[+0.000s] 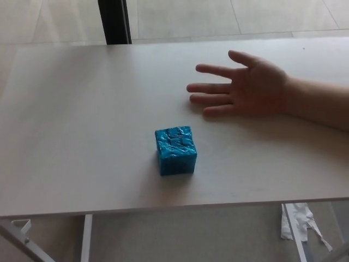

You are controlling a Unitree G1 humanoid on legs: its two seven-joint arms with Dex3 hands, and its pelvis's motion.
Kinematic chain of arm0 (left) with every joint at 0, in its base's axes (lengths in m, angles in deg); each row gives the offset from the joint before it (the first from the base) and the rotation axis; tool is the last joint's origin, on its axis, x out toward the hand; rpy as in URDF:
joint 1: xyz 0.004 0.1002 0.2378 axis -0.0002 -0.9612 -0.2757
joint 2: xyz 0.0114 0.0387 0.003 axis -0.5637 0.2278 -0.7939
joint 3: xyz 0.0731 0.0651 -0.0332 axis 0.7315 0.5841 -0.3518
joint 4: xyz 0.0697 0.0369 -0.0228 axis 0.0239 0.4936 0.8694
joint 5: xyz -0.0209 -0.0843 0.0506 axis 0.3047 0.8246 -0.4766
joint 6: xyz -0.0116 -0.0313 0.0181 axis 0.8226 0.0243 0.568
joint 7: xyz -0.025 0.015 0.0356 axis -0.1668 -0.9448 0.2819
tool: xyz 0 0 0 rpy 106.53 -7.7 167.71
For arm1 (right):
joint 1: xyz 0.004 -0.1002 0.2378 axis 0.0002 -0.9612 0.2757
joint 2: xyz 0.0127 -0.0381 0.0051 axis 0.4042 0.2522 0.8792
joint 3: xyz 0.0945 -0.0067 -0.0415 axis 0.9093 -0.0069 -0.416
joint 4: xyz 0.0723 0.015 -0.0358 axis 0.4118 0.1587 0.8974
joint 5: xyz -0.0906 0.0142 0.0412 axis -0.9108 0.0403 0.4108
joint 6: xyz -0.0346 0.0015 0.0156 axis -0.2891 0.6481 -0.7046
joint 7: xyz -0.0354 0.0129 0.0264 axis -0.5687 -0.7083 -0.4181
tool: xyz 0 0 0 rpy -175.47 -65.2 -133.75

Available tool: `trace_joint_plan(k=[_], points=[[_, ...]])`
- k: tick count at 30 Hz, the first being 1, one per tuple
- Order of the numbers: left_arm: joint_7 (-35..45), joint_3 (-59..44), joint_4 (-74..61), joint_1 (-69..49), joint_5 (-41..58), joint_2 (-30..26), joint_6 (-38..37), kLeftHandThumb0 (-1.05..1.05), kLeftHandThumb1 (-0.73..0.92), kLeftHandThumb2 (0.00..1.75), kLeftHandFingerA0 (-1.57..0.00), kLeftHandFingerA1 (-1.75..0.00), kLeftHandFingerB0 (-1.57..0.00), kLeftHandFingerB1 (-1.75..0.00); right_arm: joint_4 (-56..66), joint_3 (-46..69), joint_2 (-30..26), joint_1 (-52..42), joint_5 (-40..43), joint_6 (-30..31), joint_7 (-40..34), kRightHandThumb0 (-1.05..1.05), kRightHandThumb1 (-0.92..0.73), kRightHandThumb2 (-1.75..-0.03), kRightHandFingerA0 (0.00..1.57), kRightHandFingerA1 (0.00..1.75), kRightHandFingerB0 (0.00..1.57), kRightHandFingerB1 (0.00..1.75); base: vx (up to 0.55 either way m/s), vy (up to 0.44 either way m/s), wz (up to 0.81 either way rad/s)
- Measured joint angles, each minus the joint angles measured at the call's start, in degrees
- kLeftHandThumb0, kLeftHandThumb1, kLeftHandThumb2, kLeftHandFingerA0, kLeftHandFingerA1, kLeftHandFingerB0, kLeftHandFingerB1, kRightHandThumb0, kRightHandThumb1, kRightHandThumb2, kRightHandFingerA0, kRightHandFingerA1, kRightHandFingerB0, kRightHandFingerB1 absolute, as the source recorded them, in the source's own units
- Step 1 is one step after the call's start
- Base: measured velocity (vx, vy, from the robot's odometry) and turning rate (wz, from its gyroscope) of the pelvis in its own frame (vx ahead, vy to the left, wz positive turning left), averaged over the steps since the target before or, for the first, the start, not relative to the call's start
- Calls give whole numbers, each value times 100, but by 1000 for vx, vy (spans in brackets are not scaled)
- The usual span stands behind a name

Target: The robot uses its right hand to pick up a cube kept in the middle of the desk infront of it and hands it to a person

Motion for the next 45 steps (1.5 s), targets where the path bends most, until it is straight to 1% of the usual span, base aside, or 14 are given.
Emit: trace_joint_plan(k=[2, 5, 7, 14, 15, 17, 18, 20, 28, 29, 35, 36, 38, 45], points=[[2, 7, 11, -35, -1, 7, 6, -70, 64, 60, -67, -53, -52, -37, 303, -224, 178, 148, -49, 40, -16, -71, -40, -79, 36, 50, 31, 44, 0, 0, 0], [8, 20, 7, 10, -1, 40, 6, -71, 62, 59, -68, -52, -55, -38, 825, -648, 626, 461, -131, 113, -27, -72, -50, -57, 42, 50, 41, 33, 0, 0, 0], [10, 25, 6, 33, -1, 61, 6, -71, 63, 60, -62, -52, -50, -37, 1165, -969, 954, 659, -210, 168, -26, -75, -41, -82, 42, 57, 34, 44, 0, 0, 0], [19, 38, 11, 37, -1, 96, 7, -71, 63, 60, -73, -55, -52, -37, 2338, -2365, 2100, 1344, -670, 378, -25, -77, -50, -56, 39, 55, 41, 37, 0, 0, 0], [22, 39, 12, 35, -1, 97, 8, -72, 49, 91, -68, -65, -45, -52, 2557, -2676, 2313, 1463, -790, 419, -26, -78, -51, -57, 37, 55, 40, 37, 0, 0, 0], [25, 41, 11, 40, -1, 101, 7, -72, 49, 91, -68, -65, -45, -52, 2809, -3015, 2522, 1556, -935, 465, -25, -78, -51, -57, 37, 55, 40, 37, 0, 0, 0], [27, 43, 11, 40, -1, 102, 7, -72, 63, 60, -73, -55, -52, -38, 2980, -3226, 2640, 1597, -1029, 498, -26, -79, -52, -57, 38, 55, 39, 37, 0, 0, 0], [33, 47, 11, 43, -1, 103, 7, -73, 64, 60, -68, -53, -52, -37, 3261, -3588, 2821, 1677, -1199, 565, -25, -77, -51, -57, 40, 54, 39, 35, 0, 0, 0], [63, 64, 11, 48, -1, 107, 7, -73, 64, 60, -65, -50, -51, -37, 4166, -4723, 3171, 1773, -1827, 801, -23, -78, -40, -85, 43, 58, 36, 45, 0, 0, 0], [67, 72, 11, 50, -1, 107, 8, -73, 64, 59, -68, -53, -51, -38, 4251, -4894, 3198, 1785, -1932, 824, -23, -78, -52, -58, 45, 52, 41, 36, 0, 0, 0], [80, 94, 12, 52, -1, 111, 7, -73, 64, 60, -68, -52, -52, -38, 4479, -5635, 3274, 1930, -2404, 955, -13, -75, -50, -56, 42, 53, 44, 38, 0, 0, 0], [82, 100, 12, 54, -1, 112, 7, -74, 64, 60, -69, -52, -54, -37, 4497, -5744, 3274, 1956, -2476, 976, -10, -83, -44, -86, 38, 58, 39, 46, 0, 0, 0], [85, 113, 12, 54, -2, 113, 7, -73, 64, 60, -71, -54, -56, -38, 4512, -5974, 3271, 2016, -2644, 1026, -6, -77, -49, -57, 40, 53, 45, 38, 0, 0, 0], [99, 163, 10, 58, -1, 116, 7, -77, 65, 60, -69, -50, -51, -37, 4426, -6590, 3179, 2380, -3239, 1197, -3, -75, -52, -57, 37, 51, 45, 37, 0, 0, 0]])
